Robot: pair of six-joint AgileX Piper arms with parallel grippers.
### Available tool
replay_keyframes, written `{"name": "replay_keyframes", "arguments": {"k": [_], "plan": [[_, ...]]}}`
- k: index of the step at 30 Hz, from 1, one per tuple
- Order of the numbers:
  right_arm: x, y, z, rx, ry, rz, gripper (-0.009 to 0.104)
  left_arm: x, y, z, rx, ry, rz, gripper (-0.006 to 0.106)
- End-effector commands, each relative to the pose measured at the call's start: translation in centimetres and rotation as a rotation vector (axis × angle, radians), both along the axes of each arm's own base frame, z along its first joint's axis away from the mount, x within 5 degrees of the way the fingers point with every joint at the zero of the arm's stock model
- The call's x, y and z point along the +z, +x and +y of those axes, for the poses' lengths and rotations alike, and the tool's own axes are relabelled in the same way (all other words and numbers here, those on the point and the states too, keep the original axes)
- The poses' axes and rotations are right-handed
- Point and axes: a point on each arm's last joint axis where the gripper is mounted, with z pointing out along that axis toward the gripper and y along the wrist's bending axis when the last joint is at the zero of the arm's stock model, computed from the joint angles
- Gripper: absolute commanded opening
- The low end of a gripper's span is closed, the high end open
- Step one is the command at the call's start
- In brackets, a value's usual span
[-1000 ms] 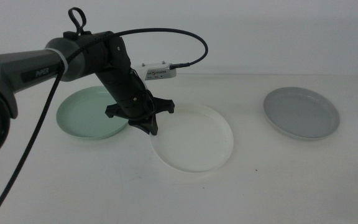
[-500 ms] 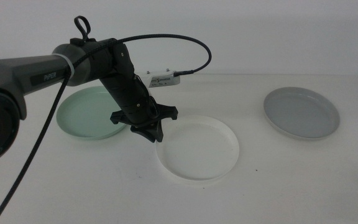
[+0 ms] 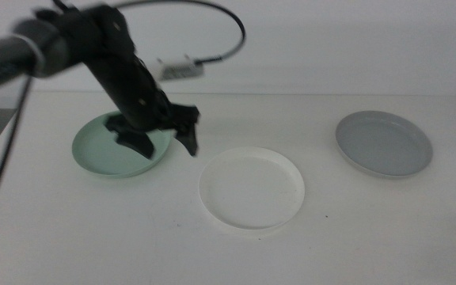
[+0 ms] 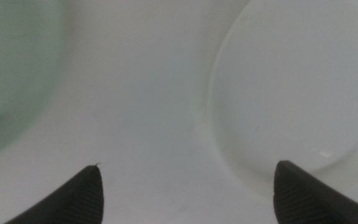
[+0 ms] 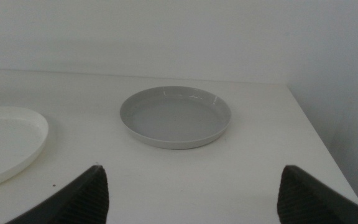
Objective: Stack the three bowls on top of each other.
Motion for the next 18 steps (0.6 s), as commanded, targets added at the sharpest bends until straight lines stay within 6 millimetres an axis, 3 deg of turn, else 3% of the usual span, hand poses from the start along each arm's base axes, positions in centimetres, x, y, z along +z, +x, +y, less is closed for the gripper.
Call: {"name": "replay_keyframes", "arguments": {"k": [1, 4, 8, 14, 18], "plan": [[0.0, 0.0, -0.1, -0.007, -0.014, -0.008, 0.092, 3.2, -0.9, 1.8, 0.039, 0.044, -0.030, 0.094], [0.0, 0.0, -0.1, -0.007, -0.014, -0.008, 0.092, 5.2, -1.1, 4.1, 0.071, 0.138, -0.113, 0.094], [0.0, 0.0, -0.1, -0.007, -0.014, -0.008, 0.092, 5.7, -0.2, 7.5, 0.172, 0.173, -0.172, 0.094], [0.0, 0.0, -0.1, -0.007, -0.014, -0.008, 0.092, 4.7, 1.8, 14.0, 0.279, 0.188, -0.199, 0.094], [0.0, 0.0, -0.1, -0.007, -0.014, -0.008, 0.092, 2.4, 4.0, 17.0, 0.309, 0.197, -0.191, 0.094]]}}
